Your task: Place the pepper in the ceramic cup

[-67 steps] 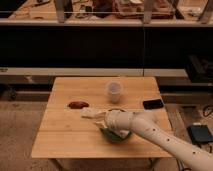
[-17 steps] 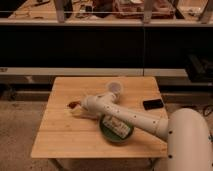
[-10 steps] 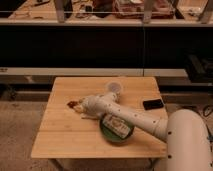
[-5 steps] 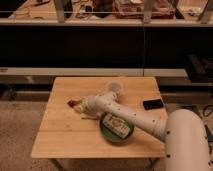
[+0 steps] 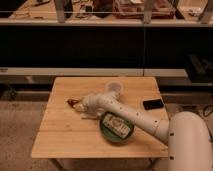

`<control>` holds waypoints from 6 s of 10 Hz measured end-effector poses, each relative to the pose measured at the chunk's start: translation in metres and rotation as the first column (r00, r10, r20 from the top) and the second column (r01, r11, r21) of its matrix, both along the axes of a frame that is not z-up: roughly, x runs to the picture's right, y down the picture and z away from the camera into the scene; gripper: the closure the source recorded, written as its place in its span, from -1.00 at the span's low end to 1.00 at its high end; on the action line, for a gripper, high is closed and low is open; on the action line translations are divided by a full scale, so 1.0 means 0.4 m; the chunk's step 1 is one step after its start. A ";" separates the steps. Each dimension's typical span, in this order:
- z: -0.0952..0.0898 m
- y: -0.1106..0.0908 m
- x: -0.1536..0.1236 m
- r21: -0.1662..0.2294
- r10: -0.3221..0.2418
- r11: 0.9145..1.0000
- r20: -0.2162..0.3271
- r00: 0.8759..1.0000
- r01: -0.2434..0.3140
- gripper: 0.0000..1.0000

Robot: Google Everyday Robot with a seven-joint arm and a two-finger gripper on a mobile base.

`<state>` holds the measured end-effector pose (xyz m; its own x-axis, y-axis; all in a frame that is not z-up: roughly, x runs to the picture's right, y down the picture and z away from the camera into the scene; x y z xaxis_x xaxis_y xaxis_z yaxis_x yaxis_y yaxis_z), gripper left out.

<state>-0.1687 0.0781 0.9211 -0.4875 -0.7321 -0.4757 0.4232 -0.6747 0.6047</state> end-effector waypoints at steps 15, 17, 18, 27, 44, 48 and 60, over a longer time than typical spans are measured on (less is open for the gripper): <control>-0.110 -0.012 0.410 -0.008 0.005 1.000 -0.032 0.999 -0.005 0.39; -0.102 0.004 0.479 -0.011 0.015 1.000 -0.069 0.998 -0.015 0.39; -0.092 0.011 0.519 -0.014 0.026 1.000 -0.094 0.995 -0.027 0.39; -0.073 0.046 0.796 -0.015 0.071 0.997 -0.274 0.959 -0.078 0.39; -0.159 -0.411 0.807 0.085 0.415 0.910 -0.179 0.892 -0.406 0.39; -0.244 -0.378 0.678 0.054 0.308 0.951 -0.069 0.949 -0.305 0.39; -0.169 -0.295 0.604 0.040 0.149 0.989 -0.094 0.984 -0.145 -0.48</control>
